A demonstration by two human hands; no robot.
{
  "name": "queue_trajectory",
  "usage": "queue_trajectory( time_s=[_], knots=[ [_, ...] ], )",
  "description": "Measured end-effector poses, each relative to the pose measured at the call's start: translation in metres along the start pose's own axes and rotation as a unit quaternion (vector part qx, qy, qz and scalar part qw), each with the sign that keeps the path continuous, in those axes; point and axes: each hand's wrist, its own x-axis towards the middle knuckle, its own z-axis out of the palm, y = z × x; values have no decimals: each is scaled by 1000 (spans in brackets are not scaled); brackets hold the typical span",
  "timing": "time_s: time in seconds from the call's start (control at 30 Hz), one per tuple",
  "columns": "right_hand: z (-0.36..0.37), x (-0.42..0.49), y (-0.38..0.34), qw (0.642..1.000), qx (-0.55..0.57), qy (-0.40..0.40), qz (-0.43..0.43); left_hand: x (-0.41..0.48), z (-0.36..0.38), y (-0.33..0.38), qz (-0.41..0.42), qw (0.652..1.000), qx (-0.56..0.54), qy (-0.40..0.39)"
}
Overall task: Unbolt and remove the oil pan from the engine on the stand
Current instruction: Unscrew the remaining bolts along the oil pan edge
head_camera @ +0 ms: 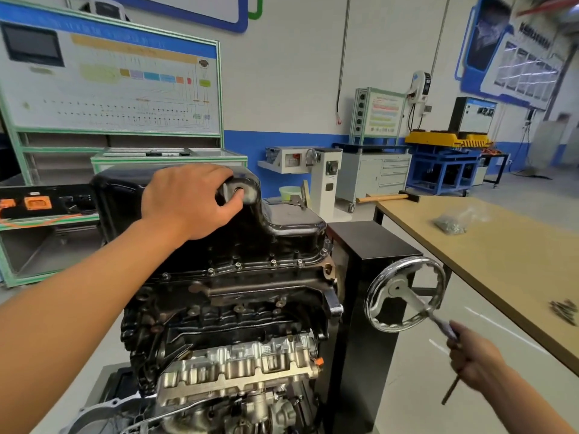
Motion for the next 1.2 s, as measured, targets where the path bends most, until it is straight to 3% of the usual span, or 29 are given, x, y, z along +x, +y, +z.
queue_trajectory(
  time_s=[0.1,0.2,0.3,0.37,0.47,0.6,0.73,0.9,1.03,1.2],
  knots=[
    [-1,-10,-46,998,35,9,-57,1,4,-1,2,1000,2,9],
    [24,-40,-68,994,16,-50,-99,3,8,-1,-1,1000,0,21],
    [65,-73,-39,975,-115,-94,-164,5,9,-1,-11,1000,-3,17],
    [80,-83,3,940,-239,-100,-222,6,8,-1,-17,1000,-11,12],
    [66,-62,55,874,-396,-61,-274,4,6,1,-50,998,-36,9],
    [33,-26,50,861,-437,32,-260,5,7,6,-86,995,-56,17],
    [33,-16,57,827,-485,44,-280,5,10,9,-107,991,-63,39],
    [45,-26,77,858,-411,36,-304,3,9,12,-119,990,-67,31],
    [37,-37,95,920,-326,-1,-217,2,4,13,-119,990,-71,12],
    [32,-54,100,955,-265,17,-133,1,2,22,-150,986,-78,11]
  ],
)
